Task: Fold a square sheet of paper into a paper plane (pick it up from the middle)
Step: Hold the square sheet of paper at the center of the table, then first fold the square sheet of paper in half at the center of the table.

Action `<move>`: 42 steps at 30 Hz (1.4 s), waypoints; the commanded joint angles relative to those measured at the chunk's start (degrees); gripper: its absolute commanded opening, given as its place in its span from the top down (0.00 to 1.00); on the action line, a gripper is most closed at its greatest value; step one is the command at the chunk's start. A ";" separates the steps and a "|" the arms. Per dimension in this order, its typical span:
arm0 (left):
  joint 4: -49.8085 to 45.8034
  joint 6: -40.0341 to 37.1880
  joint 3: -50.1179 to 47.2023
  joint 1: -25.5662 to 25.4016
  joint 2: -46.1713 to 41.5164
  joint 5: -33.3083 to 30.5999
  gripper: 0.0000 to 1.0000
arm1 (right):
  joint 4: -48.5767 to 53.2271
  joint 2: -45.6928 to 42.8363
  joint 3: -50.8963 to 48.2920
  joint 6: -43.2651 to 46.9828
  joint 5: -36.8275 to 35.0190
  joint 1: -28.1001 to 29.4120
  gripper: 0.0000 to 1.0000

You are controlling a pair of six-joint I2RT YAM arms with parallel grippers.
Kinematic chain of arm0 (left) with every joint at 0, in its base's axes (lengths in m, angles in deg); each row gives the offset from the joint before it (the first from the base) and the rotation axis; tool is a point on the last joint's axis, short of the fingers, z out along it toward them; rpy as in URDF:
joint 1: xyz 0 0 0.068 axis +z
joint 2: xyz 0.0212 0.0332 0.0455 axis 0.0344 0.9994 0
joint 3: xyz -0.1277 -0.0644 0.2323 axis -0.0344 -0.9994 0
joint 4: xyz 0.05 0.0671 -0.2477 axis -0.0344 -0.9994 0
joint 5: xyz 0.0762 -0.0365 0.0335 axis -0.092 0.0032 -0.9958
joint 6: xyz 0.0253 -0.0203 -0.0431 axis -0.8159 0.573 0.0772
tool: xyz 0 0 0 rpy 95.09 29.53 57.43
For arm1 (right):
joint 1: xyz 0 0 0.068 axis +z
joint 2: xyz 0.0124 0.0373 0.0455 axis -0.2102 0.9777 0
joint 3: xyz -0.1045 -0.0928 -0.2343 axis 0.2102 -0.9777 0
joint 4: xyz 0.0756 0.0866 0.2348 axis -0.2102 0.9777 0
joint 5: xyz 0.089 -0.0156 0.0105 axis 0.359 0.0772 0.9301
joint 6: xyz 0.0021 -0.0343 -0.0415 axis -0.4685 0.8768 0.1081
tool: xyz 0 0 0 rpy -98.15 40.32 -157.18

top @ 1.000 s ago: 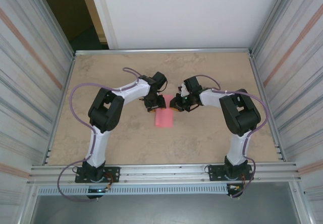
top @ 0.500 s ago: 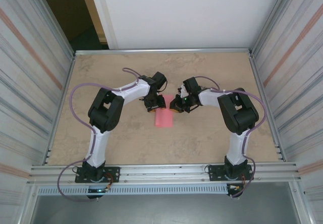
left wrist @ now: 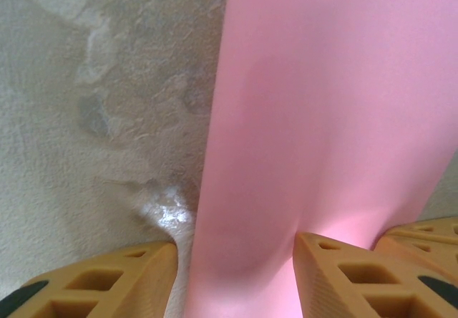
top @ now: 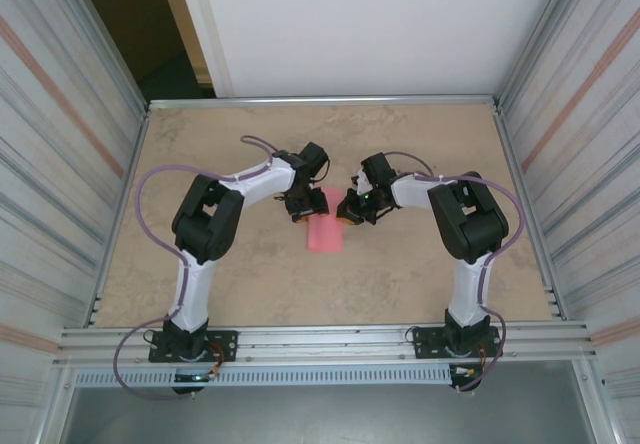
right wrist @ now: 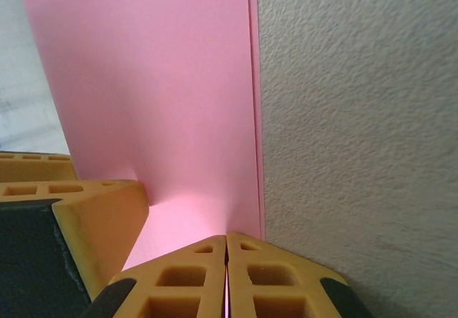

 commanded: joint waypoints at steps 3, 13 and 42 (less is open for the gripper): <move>0.40 -1.56 -3.52 1.38 0.70 2.14 0.50 | 7.68 4.63 -1.78 4.02 -5.68 -0.76 0.91; 13.72 -5.49 -9.54 6.01 -17.70 8.55 0.51 | 11.68 7.57 0.17 6.80 -9.26 -0.56 0.93; 12.25 -9.66 -5.02 2.65 -2.92 23.08 0.86 | 18.32 10.89 3.40 8.13 -15.66 -0.06 0.94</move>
